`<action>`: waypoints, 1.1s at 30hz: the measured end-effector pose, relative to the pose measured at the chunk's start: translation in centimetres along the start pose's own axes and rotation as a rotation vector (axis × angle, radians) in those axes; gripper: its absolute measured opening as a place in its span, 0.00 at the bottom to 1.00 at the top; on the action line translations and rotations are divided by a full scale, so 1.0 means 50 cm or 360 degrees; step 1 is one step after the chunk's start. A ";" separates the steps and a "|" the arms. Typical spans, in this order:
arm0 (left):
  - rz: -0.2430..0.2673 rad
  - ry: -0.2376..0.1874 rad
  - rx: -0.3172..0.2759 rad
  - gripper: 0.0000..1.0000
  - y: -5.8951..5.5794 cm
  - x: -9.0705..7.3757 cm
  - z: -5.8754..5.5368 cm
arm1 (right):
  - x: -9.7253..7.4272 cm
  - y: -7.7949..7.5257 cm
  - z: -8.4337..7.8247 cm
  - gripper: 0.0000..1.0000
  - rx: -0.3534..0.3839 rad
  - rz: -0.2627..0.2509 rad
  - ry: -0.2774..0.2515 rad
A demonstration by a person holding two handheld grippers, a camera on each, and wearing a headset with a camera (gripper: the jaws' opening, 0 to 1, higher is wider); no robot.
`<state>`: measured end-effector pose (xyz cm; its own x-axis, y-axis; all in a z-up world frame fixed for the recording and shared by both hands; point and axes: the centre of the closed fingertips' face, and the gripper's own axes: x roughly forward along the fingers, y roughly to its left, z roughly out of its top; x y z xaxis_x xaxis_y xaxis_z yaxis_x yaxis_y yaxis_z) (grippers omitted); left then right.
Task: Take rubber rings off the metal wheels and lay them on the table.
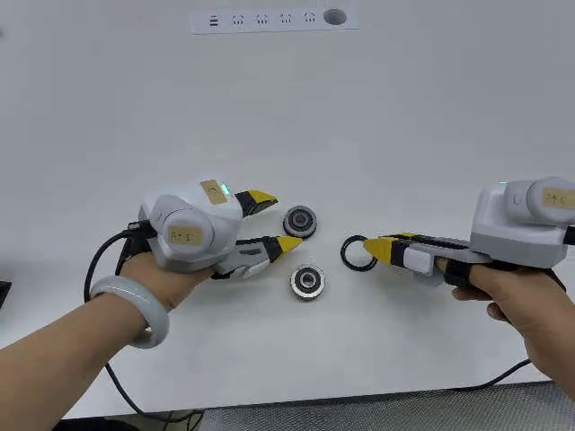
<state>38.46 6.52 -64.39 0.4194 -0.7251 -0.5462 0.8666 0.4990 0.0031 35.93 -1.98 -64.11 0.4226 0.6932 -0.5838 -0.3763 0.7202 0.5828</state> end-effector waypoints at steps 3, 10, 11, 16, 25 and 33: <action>-0.0006 -0.0002 0.0007 0.31 0.000 0.006 0.005 | 0.012 0.009 0.008 0.17 -0.0018 0.0021 0.0002; -0.0028 0.0012 0.0034 0.24 -0.006 0.021 0.013 | 0.039 0.027 0.021 0.16 -0.0039 0.0062 0.0006; -0.0030 0.0017 0.0040 0.23 -0.006 0.022 0.012 | 0.041 0.029 0.021 0.16 -0.0042 0.0068 0.0008; -0.0042 0.0035 0.0052 0.20 -0.010 0.026 0.009 | 0.056 0.041 0.024 0.16 -0.0045 0.0093 0.0014; -0.0047 0.0064 0.0071 0.17 -0.012 0.030 0.003 | 0.075 0.053 0.023 0.16 -0.0053 0.0122 0.0033; -0.0034 0.0070 0.0073 0.14 -0.008 0.034 0.004 | 0.095 0.053 0.027 0.16 -0.0022 0.0140 0.0037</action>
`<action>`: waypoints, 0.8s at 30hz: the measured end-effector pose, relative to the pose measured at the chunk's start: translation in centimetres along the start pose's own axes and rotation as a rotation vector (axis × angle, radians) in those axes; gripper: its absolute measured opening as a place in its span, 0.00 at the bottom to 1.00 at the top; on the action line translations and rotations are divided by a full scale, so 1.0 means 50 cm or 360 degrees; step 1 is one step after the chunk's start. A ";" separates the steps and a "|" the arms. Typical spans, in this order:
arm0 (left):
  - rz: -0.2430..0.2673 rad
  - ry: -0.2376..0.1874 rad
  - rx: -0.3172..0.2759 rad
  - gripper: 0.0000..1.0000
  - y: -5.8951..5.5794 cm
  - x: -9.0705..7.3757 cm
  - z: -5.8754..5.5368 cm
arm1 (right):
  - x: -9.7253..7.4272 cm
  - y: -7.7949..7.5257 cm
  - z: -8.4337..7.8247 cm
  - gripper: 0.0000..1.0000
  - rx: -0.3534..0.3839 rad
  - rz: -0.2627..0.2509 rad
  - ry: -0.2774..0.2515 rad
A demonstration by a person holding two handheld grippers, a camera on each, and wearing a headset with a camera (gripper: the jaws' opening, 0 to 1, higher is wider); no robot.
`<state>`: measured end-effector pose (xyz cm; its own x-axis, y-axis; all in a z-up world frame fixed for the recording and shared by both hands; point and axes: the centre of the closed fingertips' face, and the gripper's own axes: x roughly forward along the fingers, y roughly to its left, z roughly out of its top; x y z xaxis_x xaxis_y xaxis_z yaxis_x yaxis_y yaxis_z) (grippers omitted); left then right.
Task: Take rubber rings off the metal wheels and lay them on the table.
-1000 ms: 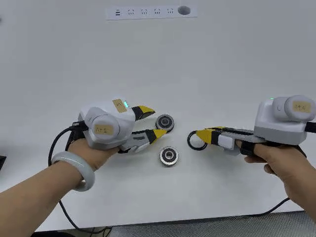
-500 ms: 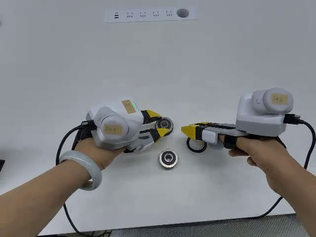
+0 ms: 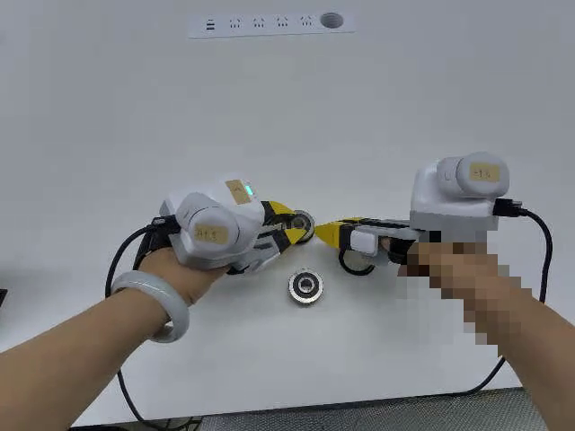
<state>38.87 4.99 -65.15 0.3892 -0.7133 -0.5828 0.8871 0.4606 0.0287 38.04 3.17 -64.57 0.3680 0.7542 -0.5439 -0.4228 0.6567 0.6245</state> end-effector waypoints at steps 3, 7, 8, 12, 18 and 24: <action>0.0003 -0.0001 0.0002 0.13 0.000 0.000 0.000 | 0.010 -0.005 0.002 0.16 0.0011 0.0001 0.0007; 0.0003 -0.0002 0.0001 0.13 0.001 0.001 -0.001 | 0.023 -0.008 0.008 0.17 0.0047 0.0022 0.0007; 0.0002 -0.0001 0.0001 0.13 0.000 0.001 -0.001 | 0.025 -0.008 0.010 0.17 0.0056 0.0027 0.0005; 0.0000 -0.0003 0.0000 0.13 0.001 0.000 -0.002 | 0.037 -0.010 0.009 0.19 0.0095 0.0043 0.0015; -0.0001 -0.0009 -0.0003 0.13 0.000 0.000 -0.001 | 0.045 -0.012 0.001 0.19 0.0152 0.0071 0.0028; 0.0001 -0.0012 -0.0008 0.13 0.001 -0.001 -0.002 | 0.041 -0.006 -0.001 0.19 0.0216 0.0100 0.0029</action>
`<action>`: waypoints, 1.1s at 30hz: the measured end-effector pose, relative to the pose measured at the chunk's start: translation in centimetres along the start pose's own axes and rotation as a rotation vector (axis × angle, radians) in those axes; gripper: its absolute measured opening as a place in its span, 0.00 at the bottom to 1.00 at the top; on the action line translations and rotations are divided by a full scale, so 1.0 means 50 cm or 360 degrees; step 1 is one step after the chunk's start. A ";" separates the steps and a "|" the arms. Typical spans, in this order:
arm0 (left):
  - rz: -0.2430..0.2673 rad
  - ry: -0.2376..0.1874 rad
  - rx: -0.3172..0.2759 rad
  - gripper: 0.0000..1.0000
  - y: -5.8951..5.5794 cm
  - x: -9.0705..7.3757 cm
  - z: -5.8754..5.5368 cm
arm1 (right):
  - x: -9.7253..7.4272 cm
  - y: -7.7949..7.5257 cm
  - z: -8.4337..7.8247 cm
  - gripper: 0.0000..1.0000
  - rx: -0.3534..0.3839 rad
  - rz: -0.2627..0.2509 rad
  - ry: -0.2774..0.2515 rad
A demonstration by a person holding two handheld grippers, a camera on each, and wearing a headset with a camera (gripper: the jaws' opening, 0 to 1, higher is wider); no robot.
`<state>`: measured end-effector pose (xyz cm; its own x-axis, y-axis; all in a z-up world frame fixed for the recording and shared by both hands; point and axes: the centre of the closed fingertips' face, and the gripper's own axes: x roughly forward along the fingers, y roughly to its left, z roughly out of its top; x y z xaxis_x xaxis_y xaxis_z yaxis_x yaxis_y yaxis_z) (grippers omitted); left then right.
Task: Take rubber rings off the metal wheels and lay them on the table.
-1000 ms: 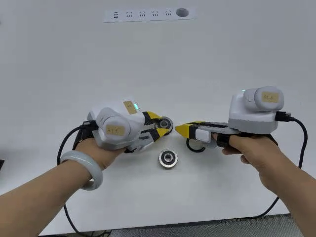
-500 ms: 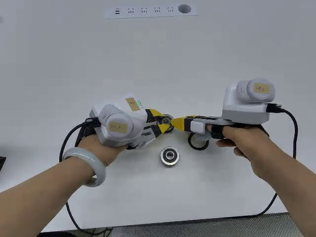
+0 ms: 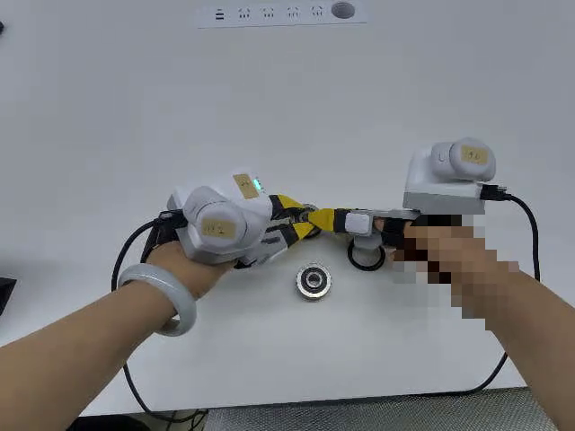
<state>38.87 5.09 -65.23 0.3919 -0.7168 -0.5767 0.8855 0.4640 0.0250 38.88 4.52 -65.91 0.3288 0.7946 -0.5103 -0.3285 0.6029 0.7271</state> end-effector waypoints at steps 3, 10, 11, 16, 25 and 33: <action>0.0001 -0.0001 -0.0001 0.13 0.000 0.000 0.001 | -0.005 0.001 -0.004 0.19 0.0032 0.0017 0.0015; 0.0002 -0.0002 -0.0005 0.13 0.000 -0.001 0.001 | -0.014 0.009 -0.004 0.16 0.0097 0.0066 -0.0001; 0.0002 -0.0003 -0.0004 0.13 0.000 -0.001 0.001 | -0.014 0.009 -0.004 0.16 0.0100 0.0066 -0.0005; 0.0001 -0.0003 -0.0008 0.13 0.000 -0.001 0.001 | -0.012 0.004 -0.005 0.12 0.0114 0.0060 -0.0011; -0.0002 -0.0005 -0.0007 0.13 0.000 -0.001 0.001 | -0.014 -0.003 -0.004 0.07 0.0125 0.0042 -0.0007; -0.0009 -0.0002 0.0003 0.13 -0.003 0.000 0.000 | -0.018 -0.003 -0.006 0.07 0.0085 0.0029 -0.0003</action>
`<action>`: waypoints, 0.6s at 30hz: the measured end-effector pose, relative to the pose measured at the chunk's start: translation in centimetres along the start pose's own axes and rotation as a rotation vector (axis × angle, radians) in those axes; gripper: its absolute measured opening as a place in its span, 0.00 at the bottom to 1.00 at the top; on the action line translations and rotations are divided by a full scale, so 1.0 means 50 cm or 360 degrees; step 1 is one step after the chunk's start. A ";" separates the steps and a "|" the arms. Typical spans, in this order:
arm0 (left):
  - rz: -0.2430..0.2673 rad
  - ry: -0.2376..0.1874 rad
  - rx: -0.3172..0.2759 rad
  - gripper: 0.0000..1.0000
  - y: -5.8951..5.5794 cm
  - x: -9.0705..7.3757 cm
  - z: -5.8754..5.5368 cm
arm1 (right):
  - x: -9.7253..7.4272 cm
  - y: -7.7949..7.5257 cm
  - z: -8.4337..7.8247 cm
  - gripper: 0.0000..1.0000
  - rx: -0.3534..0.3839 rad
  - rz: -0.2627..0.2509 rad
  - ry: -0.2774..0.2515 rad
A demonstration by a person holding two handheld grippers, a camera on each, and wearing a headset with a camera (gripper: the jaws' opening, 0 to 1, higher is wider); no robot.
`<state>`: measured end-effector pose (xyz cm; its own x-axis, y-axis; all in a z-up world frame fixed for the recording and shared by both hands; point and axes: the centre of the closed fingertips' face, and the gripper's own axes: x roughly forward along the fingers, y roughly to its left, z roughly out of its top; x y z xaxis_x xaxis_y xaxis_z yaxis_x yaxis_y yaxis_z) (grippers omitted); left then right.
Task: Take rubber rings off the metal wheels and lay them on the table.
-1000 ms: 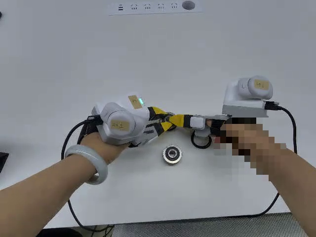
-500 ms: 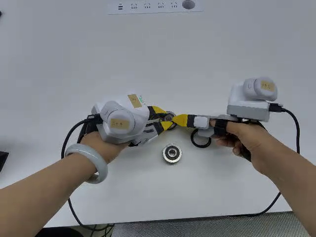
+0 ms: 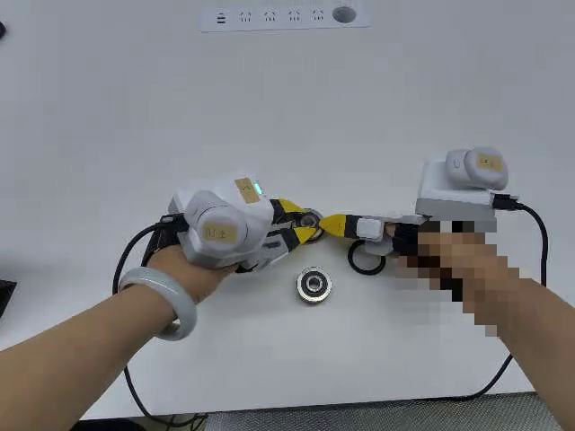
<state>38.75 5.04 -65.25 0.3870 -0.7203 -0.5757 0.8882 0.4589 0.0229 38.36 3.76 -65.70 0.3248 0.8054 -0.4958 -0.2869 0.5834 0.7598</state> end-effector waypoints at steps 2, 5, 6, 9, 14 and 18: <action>-0.0001 0.0000 0.0001 0.13 0.000 0.000 -0.001 | 0.000 0.000 0.000 0.07 0.0002 0.0001 -0.0001; -0.0002 0.0003 0.0011 0.13 -0.001 0.000 -0.001 | 0.000 0.000 -0.001 0.07 -0.0001 0.0004 0.0003; -0.0002 0.0003 0.0011 0.13 -0.001 0.000 -0.001 | -0.001 0.000 -0.001 0.08 -0.0006 0.0005 0.0004; -0.0002 0.0003 0.0011 0.13 -0.001 0.000 -0.001 | -0.003 0.001 -0.002 0.07 -0.0014 0.0012 0.0008; 0.0001 0.0002 0.0001 0.13 -0.002 0.000 0.000 | -0.005 0.002 0.001 0.06 -0.0010 0.0021 -0.0002; 0.0000 0.0004 -0.0002 0.13 -0.001 0.000 0.000 | -0.005 0.000 0.003 0.03 -0.0017 0.0019 -0.0009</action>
<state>38.68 5.03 -65.26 0.3865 -0.7188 -0.5779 0.8877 0.4598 0.0217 38.41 3.55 -65.49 0.3266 0.8116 -0.4843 -0.3007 0.5750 0.7609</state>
